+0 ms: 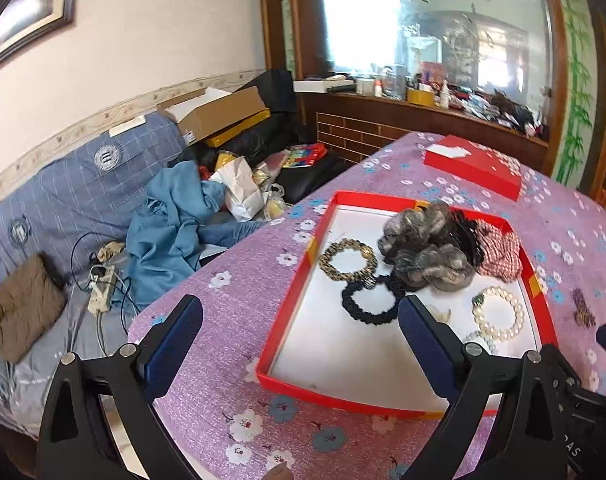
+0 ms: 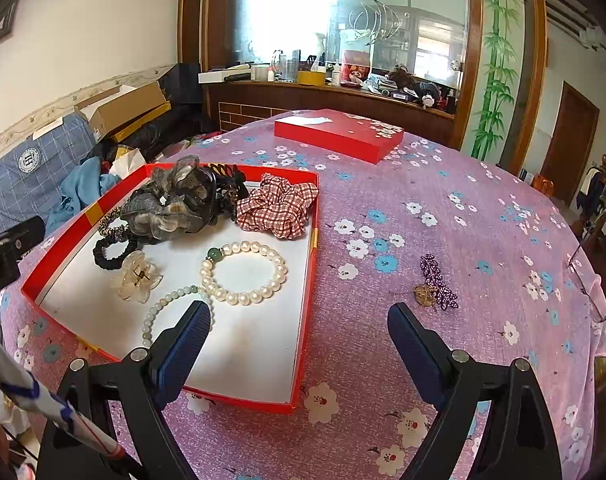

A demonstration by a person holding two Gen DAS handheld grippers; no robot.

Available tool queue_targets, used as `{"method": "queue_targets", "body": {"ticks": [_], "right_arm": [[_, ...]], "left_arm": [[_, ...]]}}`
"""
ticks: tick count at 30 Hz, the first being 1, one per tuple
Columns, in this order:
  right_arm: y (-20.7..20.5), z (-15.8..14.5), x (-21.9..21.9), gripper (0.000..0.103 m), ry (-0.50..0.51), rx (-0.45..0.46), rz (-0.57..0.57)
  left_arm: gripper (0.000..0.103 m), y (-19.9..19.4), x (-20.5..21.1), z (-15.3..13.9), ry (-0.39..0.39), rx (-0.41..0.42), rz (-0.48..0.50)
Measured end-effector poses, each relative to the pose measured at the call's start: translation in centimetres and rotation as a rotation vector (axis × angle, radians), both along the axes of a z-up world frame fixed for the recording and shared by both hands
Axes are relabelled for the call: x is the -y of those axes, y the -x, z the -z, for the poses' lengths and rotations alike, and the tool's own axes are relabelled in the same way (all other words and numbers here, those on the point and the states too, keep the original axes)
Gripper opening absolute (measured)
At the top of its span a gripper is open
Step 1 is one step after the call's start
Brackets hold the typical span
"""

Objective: Organize jewelry

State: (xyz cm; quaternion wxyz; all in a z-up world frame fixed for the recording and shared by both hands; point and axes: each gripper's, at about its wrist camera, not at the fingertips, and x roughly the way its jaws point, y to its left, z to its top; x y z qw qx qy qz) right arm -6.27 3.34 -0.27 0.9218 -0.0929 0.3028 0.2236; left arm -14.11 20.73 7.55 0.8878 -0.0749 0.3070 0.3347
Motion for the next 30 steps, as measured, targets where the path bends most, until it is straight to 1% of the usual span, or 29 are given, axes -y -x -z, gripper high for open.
{"method": "queue_targets", "body": {"ticks": [2,6,9,11,21,30], "right_arm": [[0.0,0.0,0.0,0.093,0.002,0.004,-0.001],[0.0,0.0,0.0,0.093,0.004,0.003,-0.002],[0.0,0.0,-0.1,0.093,0.005,0.003,-0.002],[0.0,0.0,-0.1,0.093,0.008,0.004,-0.002],[0.0,0.1,-0.3,0.093,0.015,0.003,0.001],[-0.1,0.1,-0.2,0.093,0.016,0.008,0.002]], "left_arm": [[0.098,-0.4,0.6,0.2,-0.005,-0.024,0.017],[0.098,-1.0,1.3,0.7,-0.047,-0.079,-0.005],[0.098,-1.2,1.8,0.8,-0.086,-0.093,-0.016],[0.098,-1.3,1.9,0.9,-0.096,-0.100,-0.018],[0.098,-1.4,1.6,1.9,-0.101,-0.130,-0.018],[0.098,-1.5,1.8,2.0,-0.104,-0.143,-0.015]]}}
